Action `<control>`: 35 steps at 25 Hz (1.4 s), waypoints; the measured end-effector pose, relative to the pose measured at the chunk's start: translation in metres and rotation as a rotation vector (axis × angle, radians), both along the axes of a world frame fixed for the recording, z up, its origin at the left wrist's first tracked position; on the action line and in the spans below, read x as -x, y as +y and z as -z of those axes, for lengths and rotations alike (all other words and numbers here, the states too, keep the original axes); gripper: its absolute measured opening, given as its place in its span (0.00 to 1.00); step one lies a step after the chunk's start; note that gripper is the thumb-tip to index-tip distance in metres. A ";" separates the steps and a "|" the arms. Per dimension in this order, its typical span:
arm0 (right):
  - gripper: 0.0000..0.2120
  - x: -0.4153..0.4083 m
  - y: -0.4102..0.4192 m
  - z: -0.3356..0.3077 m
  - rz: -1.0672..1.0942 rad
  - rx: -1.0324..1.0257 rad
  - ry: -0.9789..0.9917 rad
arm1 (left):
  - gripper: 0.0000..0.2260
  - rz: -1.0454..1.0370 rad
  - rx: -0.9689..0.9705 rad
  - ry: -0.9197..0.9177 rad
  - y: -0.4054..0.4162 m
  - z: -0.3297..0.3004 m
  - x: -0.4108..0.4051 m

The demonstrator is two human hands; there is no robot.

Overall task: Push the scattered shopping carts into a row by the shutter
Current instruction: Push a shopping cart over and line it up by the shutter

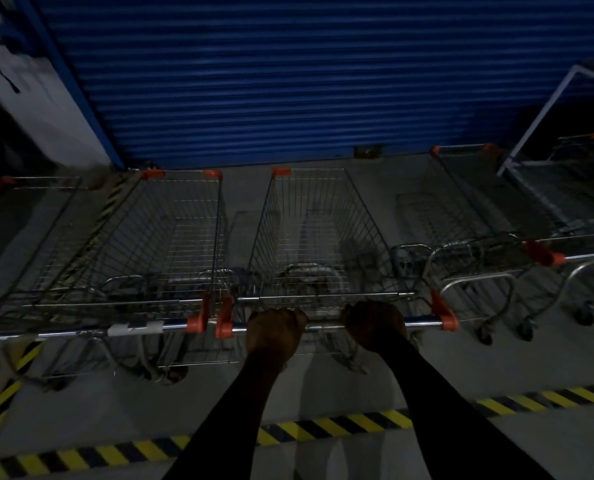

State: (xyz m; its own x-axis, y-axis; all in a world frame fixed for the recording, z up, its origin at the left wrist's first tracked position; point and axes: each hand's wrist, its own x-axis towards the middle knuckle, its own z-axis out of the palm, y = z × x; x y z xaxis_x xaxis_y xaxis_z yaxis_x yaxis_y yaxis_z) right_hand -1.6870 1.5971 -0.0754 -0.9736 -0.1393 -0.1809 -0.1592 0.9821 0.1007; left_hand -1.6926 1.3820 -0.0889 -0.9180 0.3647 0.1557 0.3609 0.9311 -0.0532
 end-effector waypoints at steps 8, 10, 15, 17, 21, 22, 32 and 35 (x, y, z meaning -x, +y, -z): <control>0.18 0.001 0.010 -0.002 0.067 0.239 0.004 | 0.16 -0.169 -0.055 -0.084 0.011 -0.017 -0.014; 0.22 0.005 0.015 0.002 0.100 0.608 -0.004 | 0.17 -0.251 -0.478 -0.106 0.021 -0.033 -0.018; 0.16 0.001 0.020 -0.054 0.177 1.502 0.319 | 0.12 -0.247 -1.402 -0.188 0.075 -0.108 -0.028; 0.23 -0.014 0.032 -0.092 0.157 1.509 0.335 | 0.19 -0.201 -1.539 -0.189 0.103 -0.146 -0.037; 0.28 -0.038 0.088 -0.160 0.018 1.648 0.274 | 0.19 -0.038 -1.692 -0.035 0.162 -0.198 -0.068; 0.28 -0.044 0.101 -0.170 -0.022 1.682 0.284 | 0.19 -0.010 -1.706 0.001 0.177 -0.206 -0.076; 0.25 -0.103 0.213 -0.241 -0.251 1.878 0.360 | 0.30 0.180 -1.695 0.172 0.286 -0.274 -0.139; 0.23 -0.126 0.239 -0.250 -0.281 1.880 0.414 | 0.31 0.197 -1.685 0.185 0.310 -0.280 -0.156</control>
